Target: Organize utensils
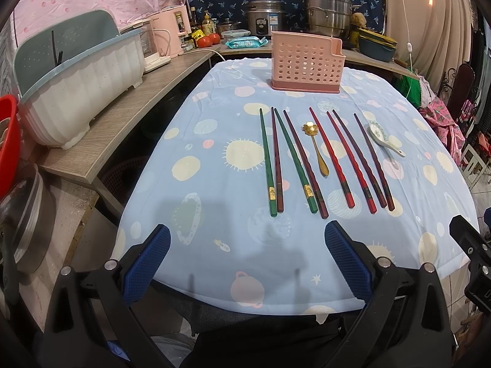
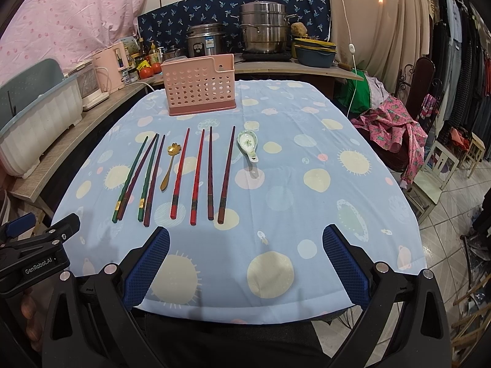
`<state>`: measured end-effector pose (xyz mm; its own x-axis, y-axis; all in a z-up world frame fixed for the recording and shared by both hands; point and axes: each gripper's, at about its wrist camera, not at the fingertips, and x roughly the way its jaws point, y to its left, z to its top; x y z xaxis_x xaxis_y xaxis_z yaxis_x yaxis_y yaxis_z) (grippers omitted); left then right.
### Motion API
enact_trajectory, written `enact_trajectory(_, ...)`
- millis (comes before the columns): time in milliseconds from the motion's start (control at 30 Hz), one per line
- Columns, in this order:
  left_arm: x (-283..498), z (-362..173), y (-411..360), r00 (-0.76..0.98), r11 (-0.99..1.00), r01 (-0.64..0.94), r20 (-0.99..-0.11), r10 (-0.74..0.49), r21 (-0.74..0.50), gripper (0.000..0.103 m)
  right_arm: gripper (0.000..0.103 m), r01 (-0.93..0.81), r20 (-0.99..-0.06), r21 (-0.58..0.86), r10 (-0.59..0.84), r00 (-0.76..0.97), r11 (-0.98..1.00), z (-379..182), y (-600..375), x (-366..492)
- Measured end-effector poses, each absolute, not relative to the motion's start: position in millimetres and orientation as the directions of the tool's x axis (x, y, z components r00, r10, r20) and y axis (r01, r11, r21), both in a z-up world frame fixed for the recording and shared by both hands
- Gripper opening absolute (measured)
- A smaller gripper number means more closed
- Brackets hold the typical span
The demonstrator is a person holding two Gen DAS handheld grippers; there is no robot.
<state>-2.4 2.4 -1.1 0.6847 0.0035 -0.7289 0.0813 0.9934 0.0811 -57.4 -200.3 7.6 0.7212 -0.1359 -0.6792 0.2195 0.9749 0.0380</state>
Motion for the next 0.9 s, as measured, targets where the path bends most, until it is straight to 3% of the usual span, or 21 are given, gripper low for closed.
enact_trajectory(900, -3.5, -1.3, 2.3, 0.683, 0.993, 0.089, -0.731, -0.005, 0.076, 0.096, 0.096, 0.219, -0.68, 0.041, -0.134, 0.721, 0.975, 6.9, -200.2, -56.2)
